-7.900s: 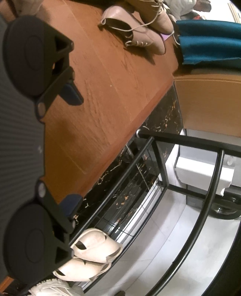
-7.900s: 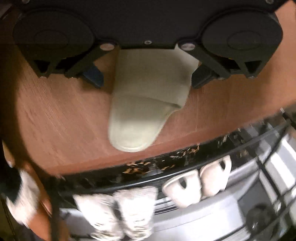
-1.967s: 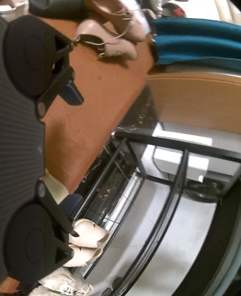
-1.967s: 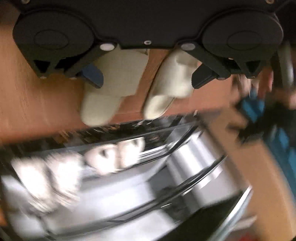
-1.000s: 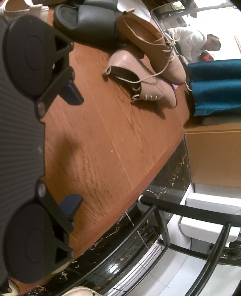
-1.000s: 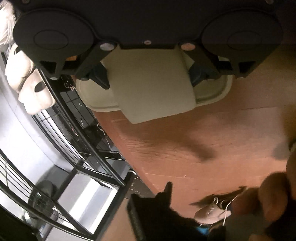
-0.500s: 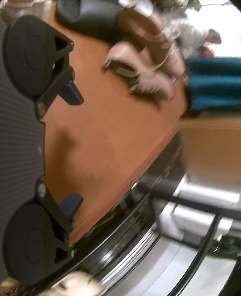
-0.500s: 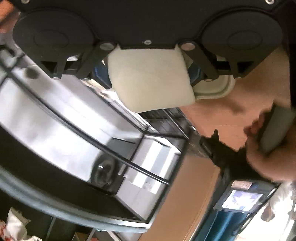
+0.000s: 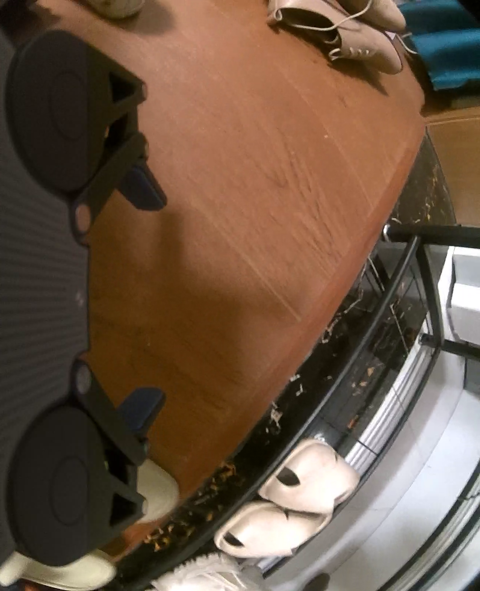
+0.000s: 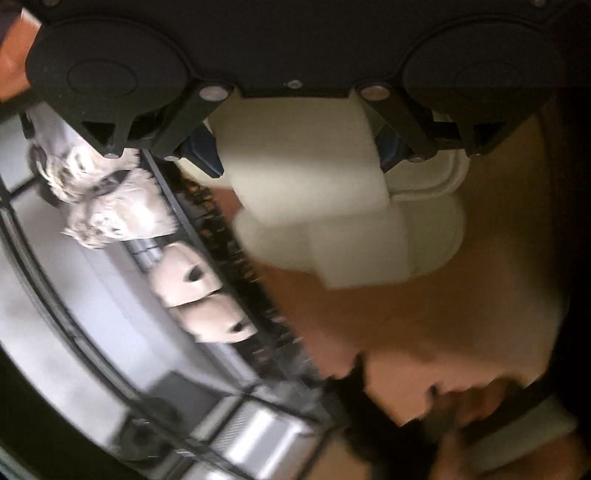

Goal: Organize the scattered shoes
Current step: 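Grasp the second cream slide with the right tool and lift it, then lower the held slide beside the first slide and open the right tool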

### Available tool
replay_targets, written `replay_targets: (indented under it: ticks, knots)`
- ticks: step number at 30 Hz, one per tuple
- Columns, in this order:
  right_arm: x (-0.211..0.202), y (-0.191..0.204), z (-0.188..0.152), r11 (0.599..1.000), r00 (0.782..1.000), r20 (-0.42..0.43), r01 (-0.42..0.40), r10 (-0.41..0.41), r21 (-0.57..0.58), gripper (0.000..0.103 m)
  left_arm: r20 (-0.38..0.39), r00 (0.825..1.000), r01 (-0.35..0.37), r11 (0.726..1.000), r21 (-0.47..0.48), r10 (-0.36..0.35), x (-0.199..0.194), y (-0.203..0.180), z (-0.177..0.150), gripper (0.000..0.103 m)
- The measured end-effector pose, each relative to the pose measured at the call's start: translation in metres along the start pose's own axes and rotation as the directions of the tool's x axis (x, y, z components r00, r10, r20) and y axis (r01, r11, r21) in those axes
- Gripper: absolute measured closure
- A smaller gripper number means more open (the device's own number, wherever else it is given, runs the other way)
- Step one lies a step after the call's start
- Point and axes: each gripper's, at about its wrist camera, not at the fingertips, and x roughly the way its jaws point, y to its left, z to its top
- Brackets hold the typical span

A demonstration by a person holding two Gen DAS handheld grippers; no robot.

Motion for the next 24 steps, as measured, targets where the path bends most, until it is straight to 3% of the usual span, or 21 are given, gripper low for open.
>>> replay_targets:
  ticks: [3,5,9,10,12,15,20,22,24]
  knots:
    - [0.003,-0.004,-0.009,0.999,0.999,-0.002,-0.042,0.042,-0.035,0.019,-0.010,1.000,0.020,0.999,-0.025,-0.020,0.004,0.003,0.001,0.001]
    - [0.008,-0.002,-0.013,0.996,0.999,-0.006,-0.046,0.046,-0.076,0.019,0.010,1.000,0.025,0.999,0.021,-0.025,0.003,-0.003,-0.002,0.001]
    - [0.021,0.010,-0.027,0.987,0.997,0.071,-0.005,0.016,-0.158,0.018,0.075,0.997,0.012,0.996,0.090,-0.018,-0.004,-0.010,-0.006,0.001]
    - [0.027,0.014,-0.029,0.983,0.998,0.064,0.010,0.002,-0.182,0.016,0.109,0.994,-0.007,0.994,0.109,-0.005,-0.006,-0.012,-0.007,0.001]
    - [0.036,0.022,-0.032,0.973,0.999,0.035,0.046,-0.039,-0.228,0.003,0.133,0.991,-0.017,0.992,0.129,0.000,-0.008,-0.015,-0.008,0.001]
    - [0.027,0.025,-0.031,0.969,0.997,0.052,0.066,-0.055,-0.236,0.000,0.105,0.994,0.000,0.989,0.147,-0.015,-0.004,-0.019,-0.009,0.001]
    - [-0.013,0.011,-0.010,0.991,0.988,0.123,0.107,-0.097,-0.080,0.000,0.104,0.994,0.014,0.993,0.120,-0.027,-0.007,-0.016,-0.005,0.001]
    - [-0.036,0.000,0.007,0.977,0.973,0.174,0.122,-0.153,0.177,0.000,0.095,0.995,0.023,0.995,0.095,-0.032,-0.006,-0.013,-0.003,0.001]
    - [-0.050,-0.005,0.016,0.913,0.958,0.235,0.056,-0.163,0.404,0.000,0.079,0.996,0.028,0.997,0.070,-0.033,-0.004,-0.010,-0.002,0.001]
